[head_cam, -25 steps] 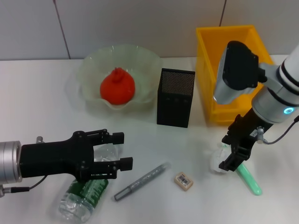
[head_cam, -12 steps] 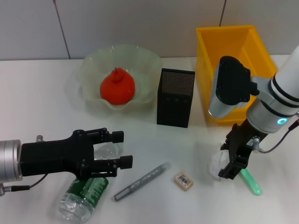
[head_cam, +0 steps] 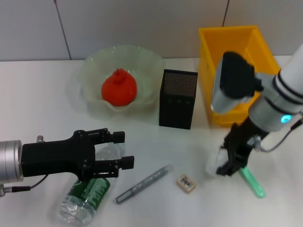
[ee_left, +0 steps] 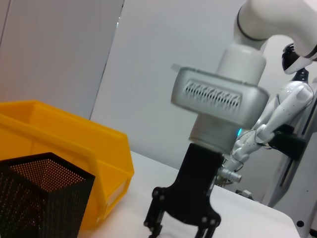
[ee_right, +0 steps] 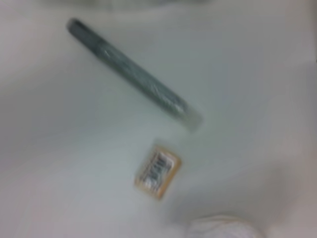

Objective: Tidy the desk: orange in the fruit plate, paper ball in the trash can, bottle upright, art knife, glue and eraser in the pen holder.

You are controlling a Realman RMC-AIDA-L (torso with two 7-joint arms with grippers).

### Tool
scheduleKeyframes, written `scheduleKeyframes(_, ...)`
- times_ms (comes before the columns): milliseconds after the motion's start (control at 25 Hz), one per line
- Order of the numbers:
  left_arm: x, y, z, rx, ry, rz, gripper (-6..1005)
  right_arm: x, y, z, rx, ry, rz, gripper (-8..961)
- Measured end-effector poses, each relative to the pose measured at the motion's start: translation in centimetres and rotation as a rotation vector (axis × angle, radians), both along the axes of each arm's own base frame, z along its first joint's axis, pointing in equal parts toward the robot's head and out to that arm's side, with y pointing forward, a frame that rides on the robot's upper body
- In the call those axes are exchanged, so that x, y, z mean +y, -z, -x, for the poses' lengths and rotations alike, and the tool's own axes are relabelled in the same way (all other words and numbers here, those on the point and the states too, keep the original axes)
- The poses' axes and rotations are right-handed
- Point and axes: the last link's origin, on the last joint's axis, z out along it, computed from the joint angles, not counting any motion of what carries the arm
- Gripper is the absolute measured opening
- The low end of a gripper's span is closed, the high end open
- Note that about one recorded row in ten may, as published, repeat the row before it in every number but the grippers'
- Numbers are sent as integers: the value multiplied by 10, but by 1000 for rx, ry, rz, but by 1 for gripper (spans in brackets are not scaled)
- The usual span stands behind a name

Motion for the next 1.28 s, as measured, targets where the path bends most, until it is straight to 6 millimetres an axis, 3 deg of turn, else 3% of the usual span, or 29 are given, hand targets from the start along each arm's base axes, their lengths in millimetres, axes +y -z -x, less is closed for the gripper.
scheduleKeyframes(280, 1, 1, -1, -1, 1, -1, 789, 16, -65, 37, 197, 63, -190, 559)
scheduleKeyframes(440, 1, 1, -1, -3, 0, -1, 789, 36, -98, 39, 251, 122, -373, 560)
scheduleKeyframes(560, 1, 1, -1, -3, 1, -3, 790, 49, -110, 31, 261, 148, -494, 561)
scheduleKeyframes(840, 1, 1, -1, -1, -2, -8, 790, 69, -112, 12, 261, 172, -651, 561)
scheduleKeyframes(1120, 2, 0, -1, 0, -3, -9, 788, 77, -103, 6, 279, 152, -706, 562)
scheduleKeyframes(1280, 2, 0, -1, 0, -3, -8, 788, 78, -103, 2, 294, 146, -748, 681)
